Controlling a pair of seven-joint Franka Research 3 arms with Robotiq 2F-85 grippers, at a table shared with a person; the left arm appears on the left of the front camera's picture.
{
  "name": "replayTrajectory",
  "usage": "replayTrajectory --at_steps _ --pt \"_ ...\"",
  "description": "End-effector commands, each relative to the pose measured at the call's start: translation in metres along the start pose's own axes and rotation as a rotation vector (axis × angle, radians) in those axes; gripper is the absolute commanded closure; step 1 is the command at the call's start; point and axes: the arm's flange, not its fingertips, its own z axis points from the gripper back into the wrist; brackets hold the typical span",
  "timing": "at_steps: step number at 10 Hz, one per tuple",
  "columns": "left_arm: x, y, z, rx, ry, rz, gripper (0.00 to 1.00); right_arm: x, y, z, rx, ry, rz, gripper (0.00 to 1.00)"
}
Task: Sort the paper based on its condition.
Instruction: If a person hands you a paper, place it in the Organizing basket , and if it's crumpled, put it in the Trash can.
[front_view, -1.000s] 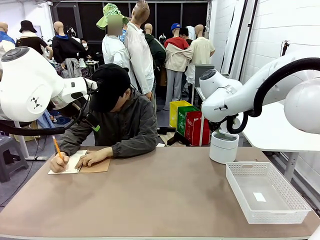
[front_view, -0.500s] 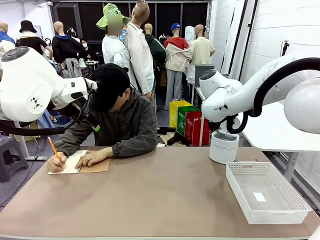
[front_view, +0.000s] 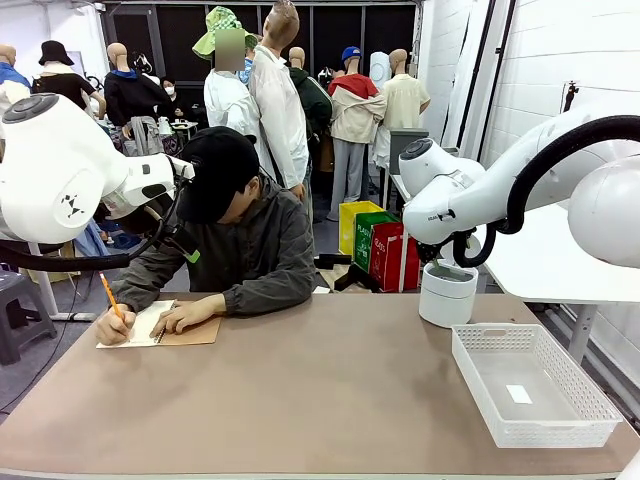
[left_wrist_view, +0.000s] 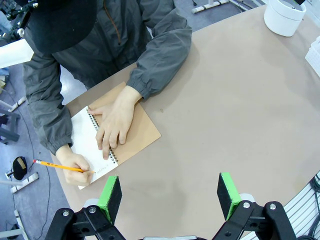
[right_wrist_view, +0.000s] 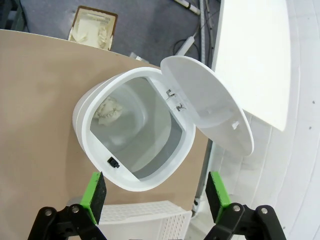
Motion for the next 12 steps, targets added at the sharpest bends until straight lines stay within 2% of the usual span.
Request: replayTrajectory --at_steps 1,2,5,7,11,12 --pt "0.000 0.001 0.001 -0.002 0.005 0.003 0.00 0.001 0.000 -0.001 0.005 -0.012 -0.001 0.00" --pt "0.000 0.001 0.001 -0.002 0.005 0.003 0.00 0.000 0.000 0.000 0.000 0.000 0.000 0.00" --pt "0.000 0.001 0.001 -0.002 0.005 0.003 0.00 -0.017 0.005 0.031 0.140 -0.033 -0.029 0.00" --pt "0.000 0.001 0.001 -0.002 0.005 0.003 0.00 -0.033 0.013 0.059 0.252 -0.064 0.001 0.00" --pt "0.000 0.001 0.001 -0.002 0.005 0.003 0.00 -0.083 0.029 0.126 0.497 -0.251 0.158 0.00" --pt "0.000 0.001 0.001 -0.002 0.005 0.003 0.00 -0.100 0.031 0.141 0.563 -0.304 0.234 0.00"
